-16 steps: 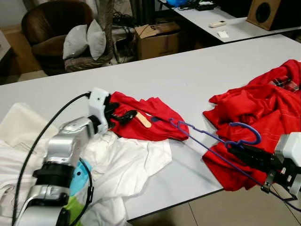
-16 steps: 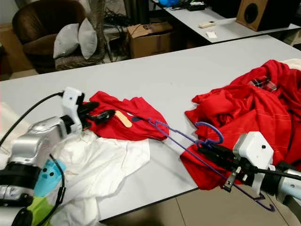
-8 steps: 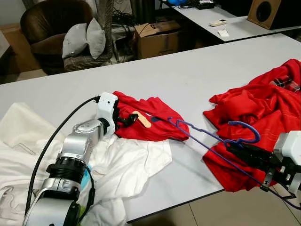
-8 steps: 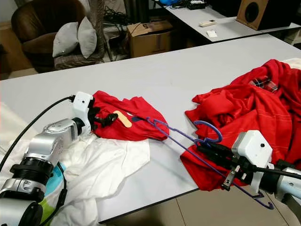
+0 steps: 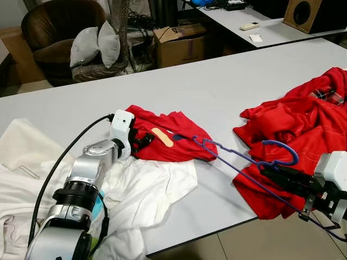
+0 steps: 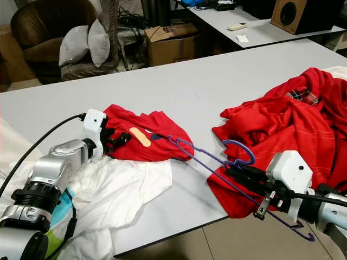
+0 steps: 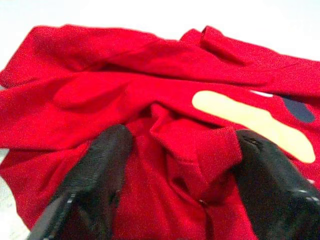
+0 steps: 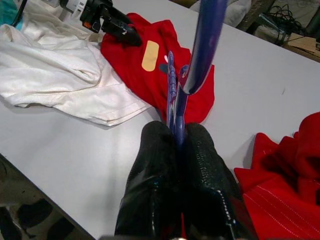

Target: Hang hanger

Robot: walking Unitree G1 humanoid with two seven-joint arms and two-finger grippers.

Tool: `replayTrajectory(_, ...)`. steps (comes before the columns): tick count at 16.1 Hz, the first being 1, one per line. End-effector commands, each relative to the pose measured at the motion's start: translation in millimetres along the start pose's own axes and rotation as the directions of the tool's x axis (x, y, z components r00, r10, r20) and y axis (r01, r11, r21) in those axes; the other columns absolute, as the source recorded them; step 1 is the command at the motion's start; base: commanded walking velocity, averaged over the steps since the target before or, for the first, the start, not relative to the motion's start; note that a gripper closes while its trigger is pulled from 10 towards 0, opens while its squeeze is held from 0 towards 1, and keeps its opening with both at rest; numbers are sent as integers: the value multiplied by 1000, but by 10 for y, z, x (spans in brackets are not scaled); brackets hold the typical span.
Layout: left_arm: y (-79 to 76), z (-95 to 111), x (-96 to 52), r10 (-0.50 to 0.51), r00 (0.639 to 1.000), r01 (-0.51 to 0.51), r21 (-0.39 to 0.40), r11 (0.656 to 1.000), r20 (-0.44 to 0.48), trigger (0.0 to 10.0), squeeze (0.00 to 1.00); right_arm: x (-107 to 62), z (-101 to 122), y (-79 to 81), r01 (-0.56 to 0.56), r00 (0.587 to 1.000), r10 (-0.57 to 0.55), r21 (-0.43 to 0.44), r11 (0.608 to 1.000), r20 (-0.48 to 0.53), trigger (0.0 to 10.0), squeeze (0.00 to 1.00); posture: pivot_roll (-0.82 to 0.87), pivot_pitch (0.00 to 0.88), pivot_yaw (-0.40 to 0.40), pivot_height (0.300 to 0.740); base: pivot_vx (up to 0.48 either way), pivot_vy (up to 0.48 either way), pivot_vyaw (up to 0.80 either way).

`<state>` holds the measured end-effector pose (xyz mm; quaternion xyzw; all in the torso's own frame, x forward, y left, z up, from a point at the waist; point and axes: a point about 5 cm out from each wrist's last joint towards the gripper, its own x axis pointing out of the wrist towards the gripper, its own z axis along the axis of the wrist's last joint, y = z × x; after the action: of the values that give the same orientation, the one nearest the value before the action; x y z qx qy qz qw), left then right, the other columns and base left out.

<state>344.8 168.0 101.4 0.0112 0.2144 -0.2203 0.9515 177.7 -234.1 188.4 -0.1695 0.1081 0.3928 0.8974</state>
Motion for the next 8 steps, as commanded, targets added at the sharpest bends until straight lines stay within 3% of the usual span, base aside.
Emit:
replayTrajectory(1,52,51,-11,17,1000,-17,11,1000,1,0,0,0,32,17,-18,1000,18,-21,1000,7,10000,0,-183,0,102,740,0,0,0)
replayTrajectory(8,62,127,-62,-10,999,10,-4,1000,36,0,0,-6,2,18,-17,1000,17,-15,1000,1,10000,0,-177,0,103,740,0,0,0)
